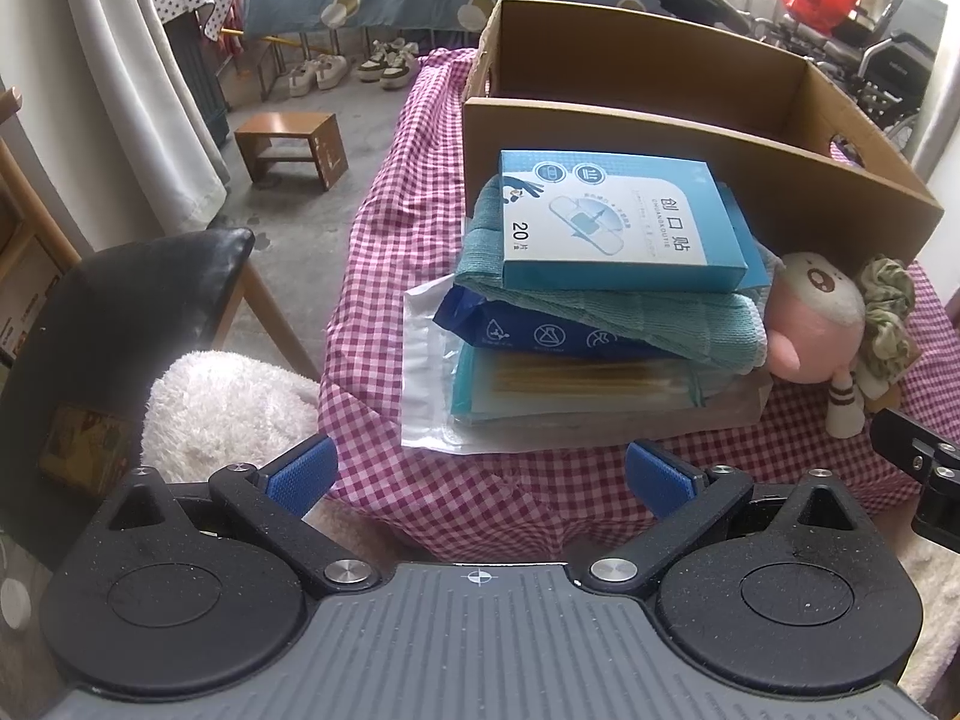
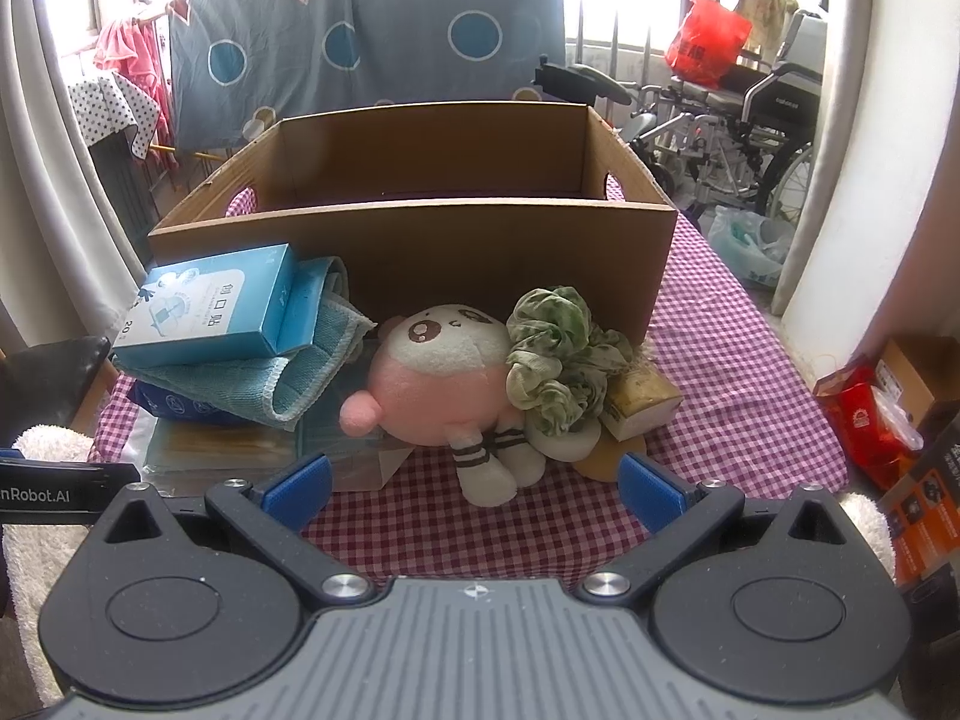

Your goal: Organize soft objects

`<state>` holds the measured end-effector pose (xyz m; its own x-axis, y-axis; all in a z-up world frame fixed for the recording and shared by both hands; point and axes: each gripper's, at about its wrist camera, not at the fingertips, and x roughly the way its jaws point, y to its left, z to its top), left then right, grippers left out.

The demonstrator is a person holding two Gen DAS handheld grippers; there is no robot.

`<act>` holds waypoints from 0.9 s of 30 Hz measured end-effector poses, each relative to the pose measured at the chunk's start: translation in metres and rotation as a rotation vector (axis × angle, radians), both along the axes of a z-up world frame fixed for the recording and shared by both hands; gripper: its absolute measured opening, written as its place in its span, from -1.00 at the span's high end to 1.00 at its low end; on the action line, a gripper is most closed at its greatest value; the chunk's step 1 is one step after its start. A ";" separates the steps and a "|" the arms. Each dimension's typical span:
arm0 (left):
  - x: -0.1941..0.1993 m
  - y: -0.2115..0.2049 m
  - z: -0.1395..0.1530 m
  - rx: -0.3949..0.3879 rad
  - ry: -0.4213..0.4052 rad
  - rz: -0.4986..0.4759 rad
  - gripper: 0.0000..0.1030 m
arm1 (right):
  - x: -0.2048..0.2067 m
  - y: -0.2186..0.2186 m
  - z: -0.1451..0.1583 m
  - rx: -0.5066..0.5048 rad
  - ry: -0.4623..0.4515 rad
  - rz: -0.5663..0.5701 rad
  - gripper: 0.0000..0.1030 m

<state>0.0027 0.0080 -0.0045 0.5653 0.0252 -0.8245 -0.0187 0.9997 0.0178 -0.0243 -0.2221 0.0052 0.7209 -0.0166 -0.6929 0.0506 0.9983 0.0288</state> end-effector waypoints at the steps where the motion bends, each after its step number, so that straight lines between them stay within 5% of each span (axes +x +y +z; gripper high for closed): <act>1: 0.000 0.000 0.000 0.000 0.000 0.000 -0.99 | 0.000 0.000 0.000 -0.001 0.000 0.000 -1.00; 20: 0.004 -0.002 -0.004 0.009 0.020 0.005 -0.99 | 0.002 0.000 -0.004 -0.036 0.007 -0.026 -1.00; 27: 0.008 0.004 -0.003 -0.005 -0.006 -0.002 -0.99 | 0.000 -0.003 0.004 -0.066 -0.066 0.019 -1.00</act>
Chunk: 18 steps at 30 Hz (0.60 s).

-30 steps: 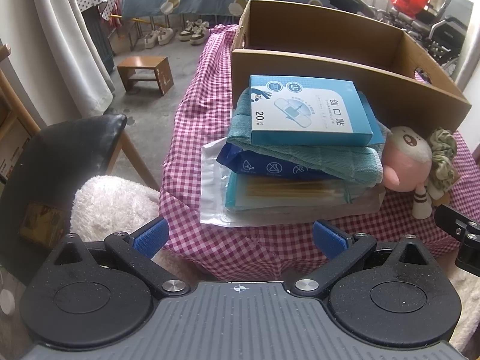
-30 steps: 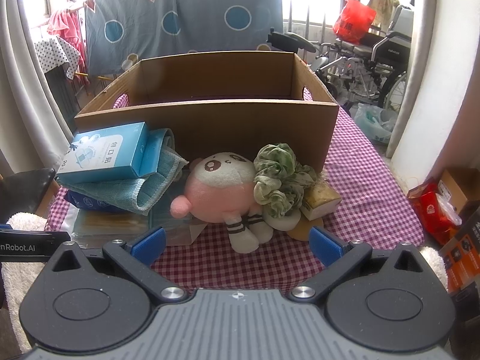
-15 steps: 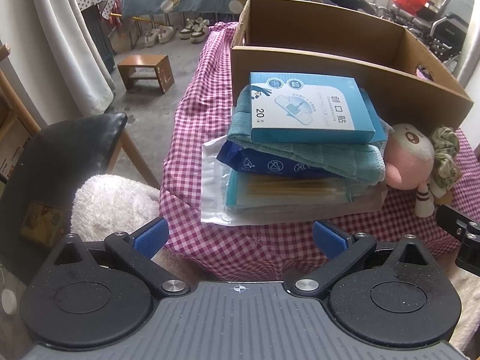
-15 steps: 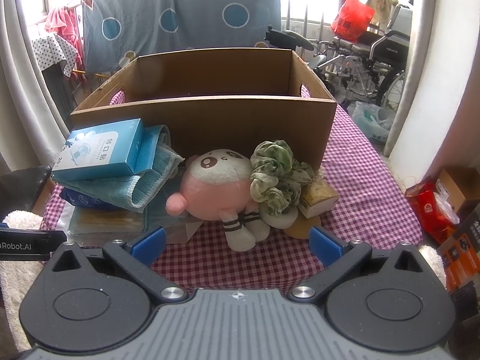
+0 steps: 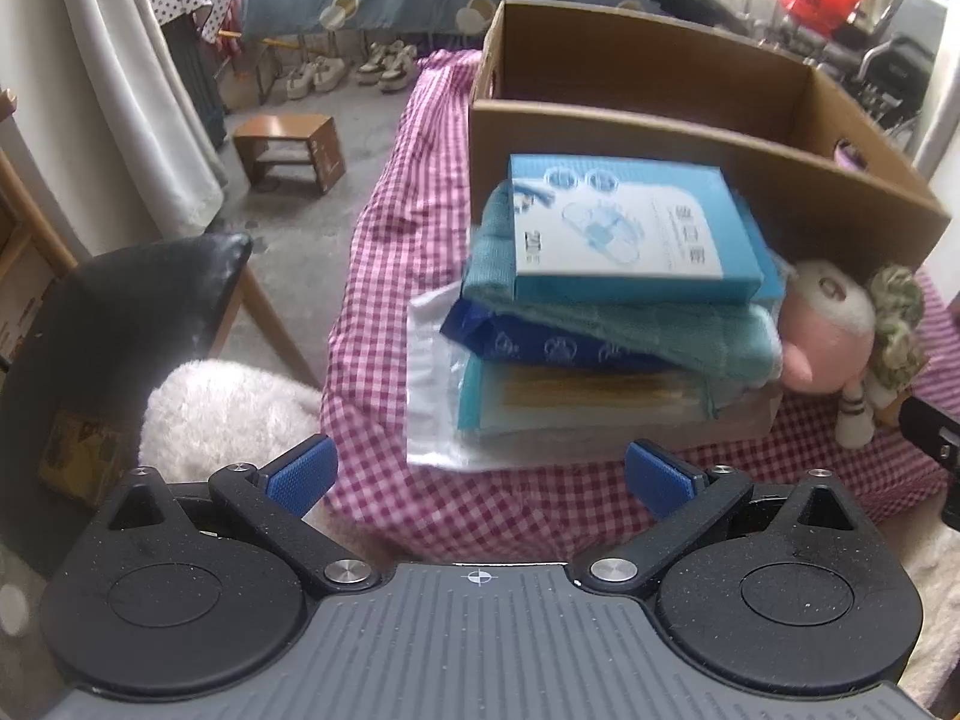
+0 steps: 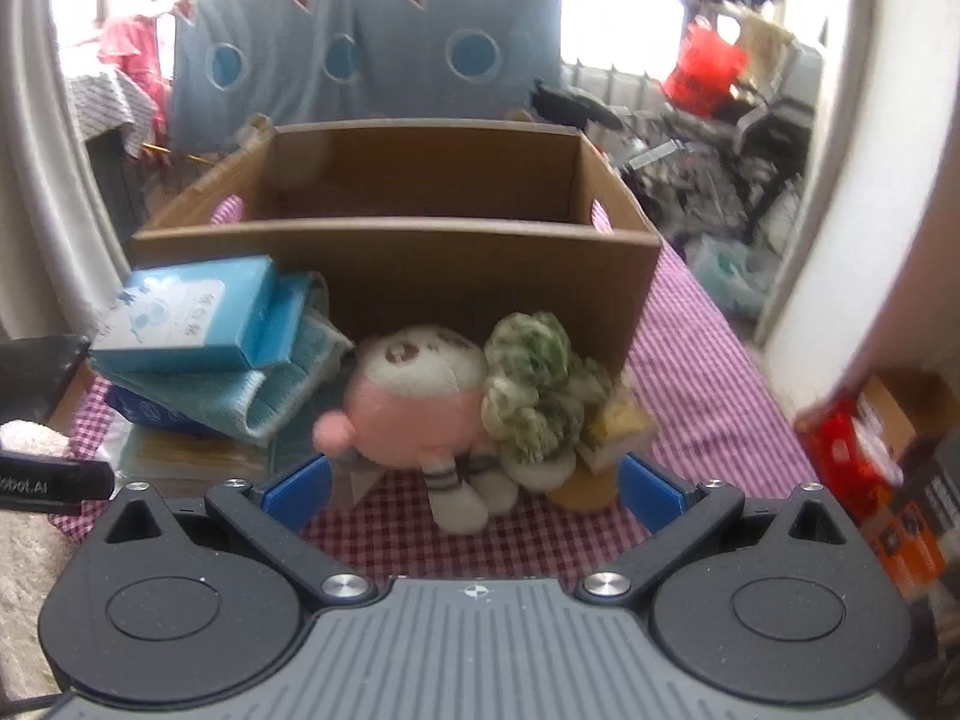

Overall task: Organize soft objects
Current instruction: 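Grasp the blue bandage box from the top of the stack with the right gripper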

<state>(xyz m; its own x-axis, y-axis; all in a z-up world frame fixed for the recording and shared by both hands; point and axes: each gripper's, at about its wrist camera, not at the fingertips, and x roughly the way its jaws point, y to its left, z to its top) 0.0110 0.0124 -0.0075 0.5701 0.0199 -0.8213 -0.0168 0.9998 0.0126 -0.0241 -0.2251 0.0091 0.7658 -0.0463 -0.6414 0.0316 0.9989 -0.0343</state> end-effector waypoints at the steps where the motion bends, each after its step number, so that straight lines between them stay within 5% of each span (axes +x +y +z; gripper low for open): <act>1: 0.001 0.002 0.001 -0.014 -0.013 -0.006 -0.99 | -0.002 -0.002 0.004 0.004 -0.029 0.013 -1.00; 5: 0.001 0.018 0.009 -0.117 -0.105 -0.034 -0.99 | -0.008 -0.017 0.023 0.110 -0.180 0.088 -1.00; 11: 0.005 0.032 0.018 -0.237 -0.269 -0.134 -0.99 | 0.021 -0.019 0.037 0.223 -0.218 0.186 -1.00; 14: 0.013 0.030 0.018 -0.247 -0.302 -0.181 -0.99 | 0.036 -0.013 0.041 0.316 -0.226 0.255 -0.97; 18: 0.025 0.023 0.012 -0.214 -0.288 -0.245 -0.99 | 0.061 0.006 0.037 0.366 -0.182 0.321 -0.67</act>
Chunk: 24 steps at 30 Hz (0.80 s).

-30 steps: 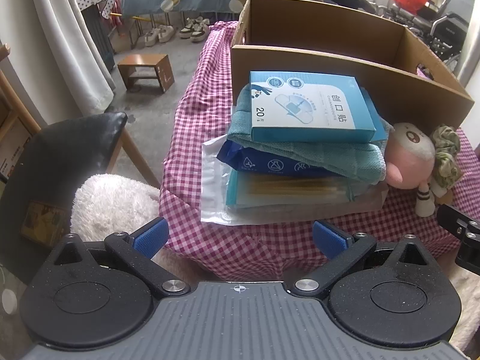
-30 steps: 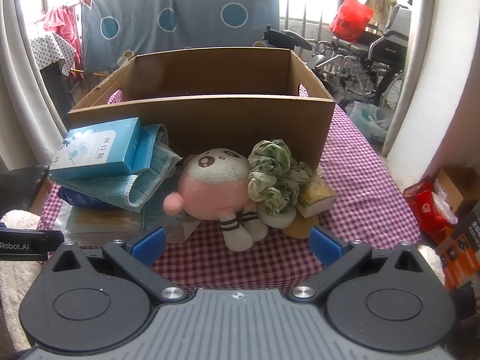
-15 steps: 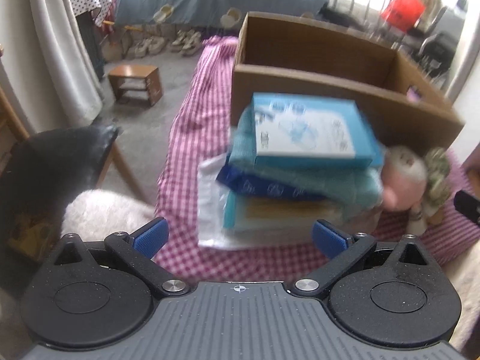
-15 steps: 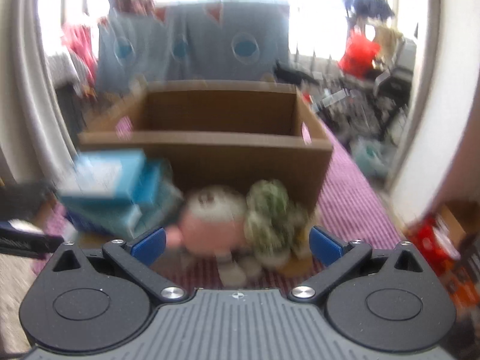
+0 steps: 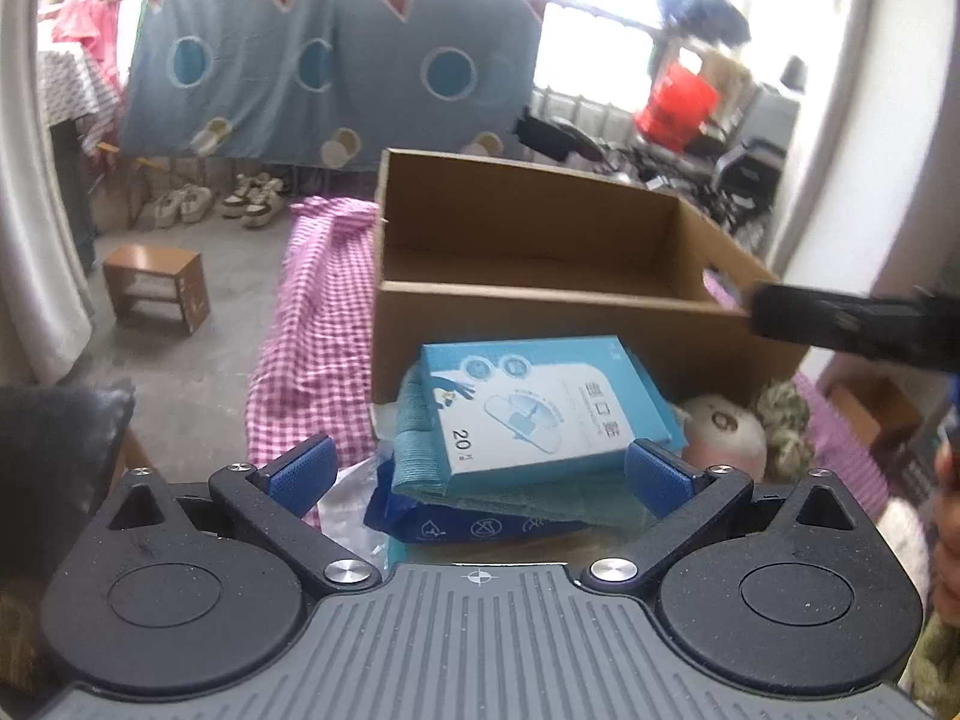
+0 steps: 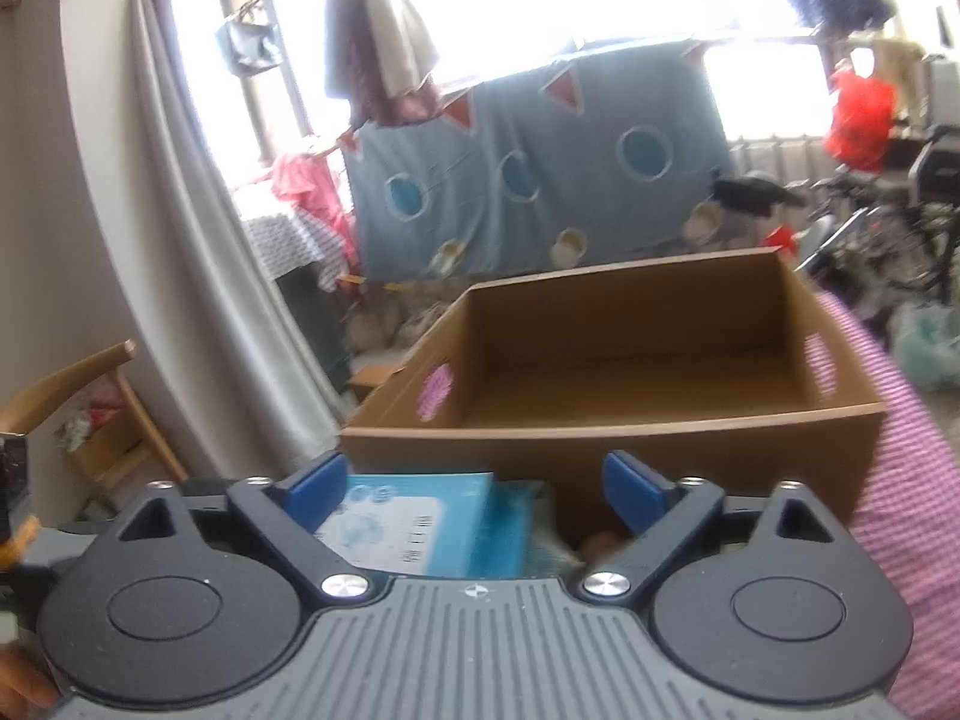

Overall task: Organize soft objects
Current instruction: 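Grasp the blue bandage box from the top of the stack with the right gripper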

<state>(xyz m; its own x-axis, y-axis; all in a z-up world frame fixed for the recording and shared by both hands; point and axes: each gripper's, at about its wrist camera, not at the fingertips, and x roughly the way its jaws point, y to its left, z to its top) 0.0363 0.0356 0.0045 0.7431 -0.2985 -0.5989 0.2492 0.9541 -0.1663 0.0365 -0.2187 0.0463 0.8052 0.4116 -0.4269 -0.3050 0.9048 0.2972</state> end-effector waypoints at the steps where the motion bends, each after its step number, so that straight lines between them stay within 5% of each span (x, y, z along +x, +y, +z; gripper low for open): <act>1: 0.003 -0.003 -0.002 0.014 0.004 -0.016 -0.99 | 0.007 0.006 -0.002 0.004 0.019 0.017 -0.56; 13: 0.012 -0.020 -0.014 0.114 -0.010 -0.139 -0.58 | 0.041 0.025 -0.027 0.089 0.219 0.065 -0.05; 24: 0.020 -0.035 -0.022 0.208 -0.012 -0.147 -0.60 | 0.054 0.025 -0.042 0.067 0.260 0.045 0.04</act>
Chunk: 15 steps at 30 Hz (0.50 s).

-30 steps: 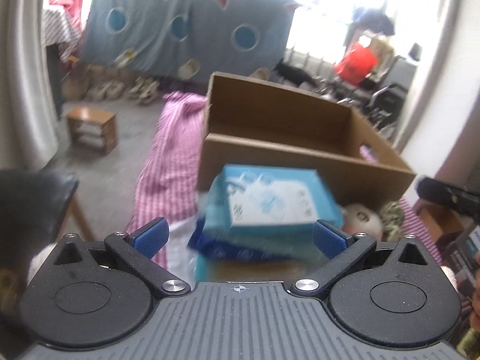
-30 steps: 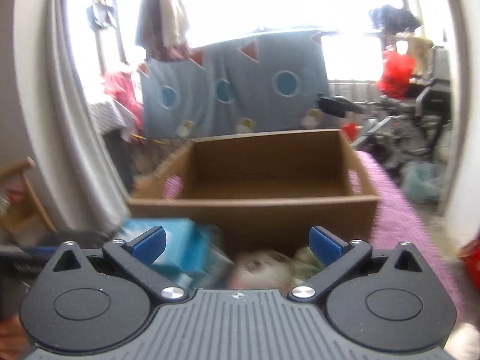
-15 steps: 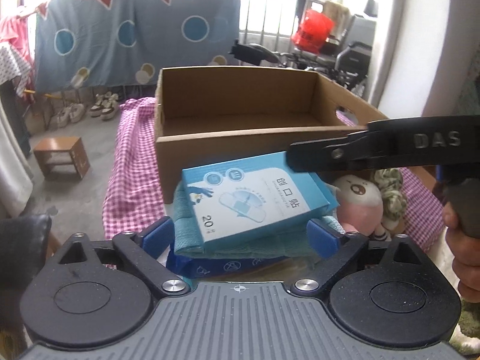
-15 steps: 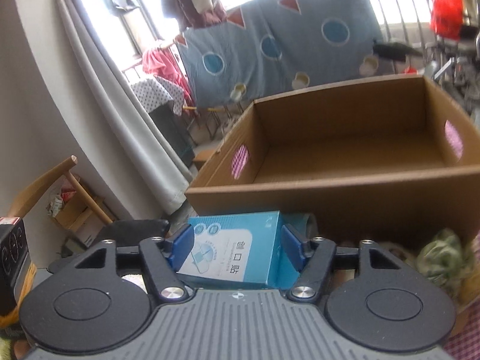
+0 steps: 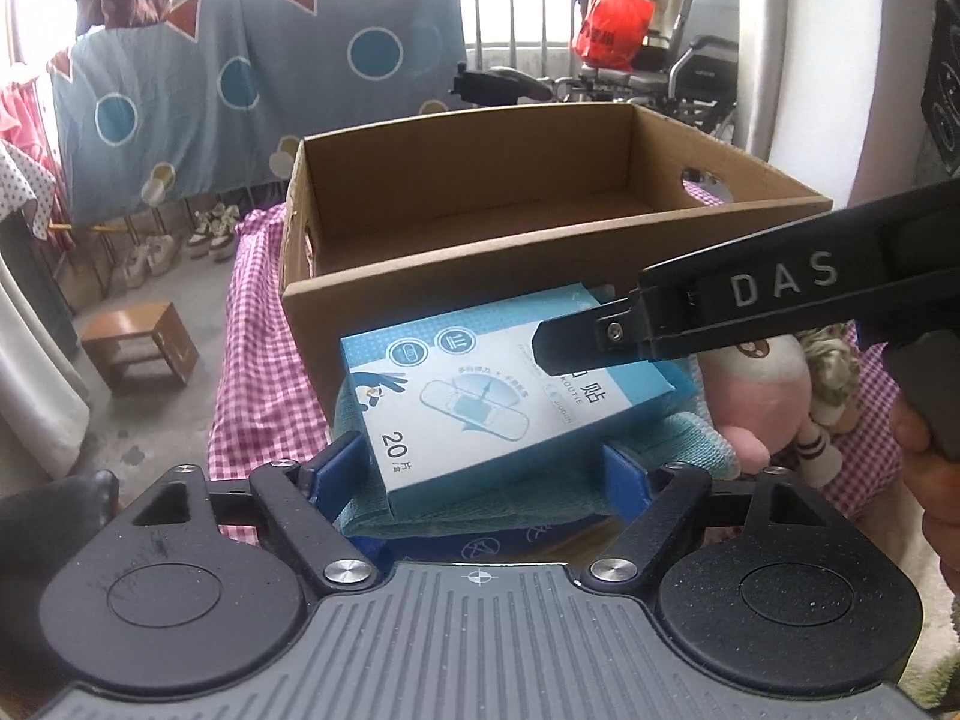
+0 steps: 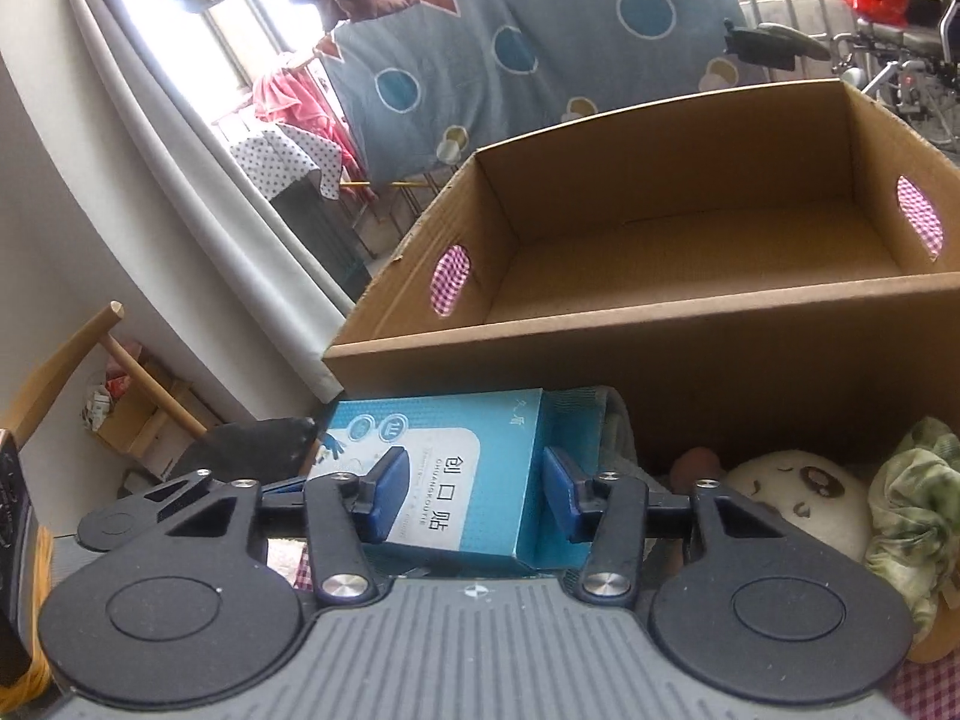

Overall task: Organize soft objects
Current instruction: 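Grasp the blue bandage box from the top of the stack with the right gripper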

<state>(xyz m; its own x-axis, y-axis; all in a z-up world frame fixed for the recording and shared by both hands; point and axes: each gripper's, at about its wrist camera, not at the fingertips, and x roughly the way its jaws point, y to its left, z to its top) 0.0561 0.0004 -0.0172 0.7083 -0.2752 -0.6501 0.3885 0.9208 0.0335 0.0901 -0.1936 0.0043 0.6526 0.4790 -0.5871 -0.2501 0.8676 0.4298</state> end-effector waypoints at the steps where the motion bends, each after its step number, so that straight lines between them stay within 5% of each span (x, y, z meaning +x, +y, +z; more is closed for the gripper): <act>1: -0.001 -0.001 0.001 0.005 -0.007 0.001 -0.60 | 0.000 -0.001 0.001 -0.003 -0.002 0.001 0.05; 15: -0.032 -0.012 0.031 0.051 -0.116 0.029 -0.60 | -0.024 0.000 0.029 -0.029 -0.090 0.064 0.08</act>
<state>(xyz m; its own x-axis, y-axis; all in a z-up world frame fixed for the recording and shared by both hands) 0.0236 -0.0119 0.0140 0.7869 -0.2221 -0.5758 0.3524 0.9276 0.1239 0.0659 -0.1939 0.0337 0.6724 0.5049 -0.5413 -0.3416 0.8604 0.3781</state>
